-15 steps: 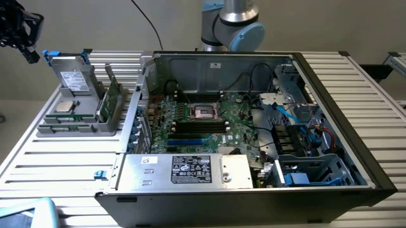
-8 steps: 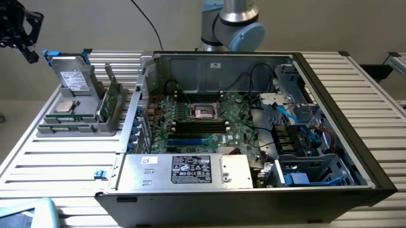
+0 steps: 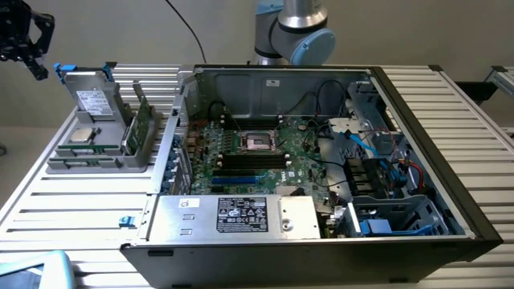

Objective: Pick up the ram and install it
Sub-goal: 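Pick up the ram and move it above insertion slot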

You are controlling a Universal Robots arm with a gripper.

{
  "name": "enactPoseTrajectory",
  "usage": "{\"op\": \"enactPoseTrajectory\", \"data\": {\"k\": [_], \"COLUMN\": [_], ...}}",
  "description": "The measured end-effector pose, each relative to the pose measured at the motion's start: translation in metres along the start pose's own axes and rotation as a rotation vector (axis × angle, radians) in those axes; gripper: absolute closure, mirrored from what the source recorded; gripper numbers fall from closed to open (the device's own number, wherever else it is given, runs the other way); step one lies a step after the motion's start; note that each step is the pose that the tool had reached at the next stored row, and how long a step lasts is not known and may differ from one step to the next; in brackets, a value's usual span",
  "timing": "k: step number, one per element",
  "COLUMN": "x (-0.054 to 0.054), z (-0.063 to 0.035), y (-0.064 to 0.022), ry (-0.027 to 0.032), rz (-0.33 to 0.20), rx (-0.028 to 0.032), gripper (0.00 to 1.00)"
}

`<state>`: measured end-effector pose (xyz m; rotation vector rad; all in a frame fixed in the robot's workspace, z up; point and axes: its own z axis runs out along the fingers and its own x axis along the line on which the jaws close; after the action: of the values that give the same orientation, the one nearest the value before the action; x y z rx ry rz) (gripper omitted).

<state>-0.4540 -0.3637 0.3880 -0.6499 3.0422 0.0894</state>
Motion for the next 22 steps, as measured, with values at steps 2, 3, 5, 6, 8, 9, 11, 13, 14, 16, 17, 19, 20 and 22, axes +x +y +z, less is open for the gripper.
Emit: {"op": "enactPoseTrajectory", "data": {"k": [2,3,5,6,8,9,11,13,14,16,17,19,20,22], "x": [0.0000,0.0000,0.0000,0.0000,0.0000,0.0000,0.0000,0.0000,0.0000,0.0000,0.0000,0.0000,0.0000,0.0000], "z": [0.0000,0.0000,0.0000,0.0000,0.0000,0.0000,0.0000,0.0000,0.0000,0.0000,0.0000,0.0000,0.0000,0.0001], "y": [0.0000,0.0000,0.0000,0.0000,0.0000,0.0000,0.0000,0.0000,0.0000,0.0000,0.0000,0.0000,0.0000,0.0000], "ry": [0.0019,0.0028,0.0046,0.0055,0.0074,0.0082,0.0101,0.0118,0.0128,0.0146,0.0155,0.0173,0.0182,0.0201], "rz": [-0.037,-0.055,-0.091,-0.109,-0.145,-0.163,-0.200,-0.236,-0.255,-0.291,-0.310,-0.345,-0.364,-0.400], "rx": [-0.0016,-0.0022,-0.0038,-0.0045,-0.0059,-0.0067,-0.0082,-0.0097,-0.0104,-0.0119,-0.0127,-0.0141,-0.0149,-0.0161], "gripper": [0.89,0.89,0.89,0.89,0.89,0.89,0.89,0.89,0.89,0.89,0.89,0.89,0.89,0.89]}}
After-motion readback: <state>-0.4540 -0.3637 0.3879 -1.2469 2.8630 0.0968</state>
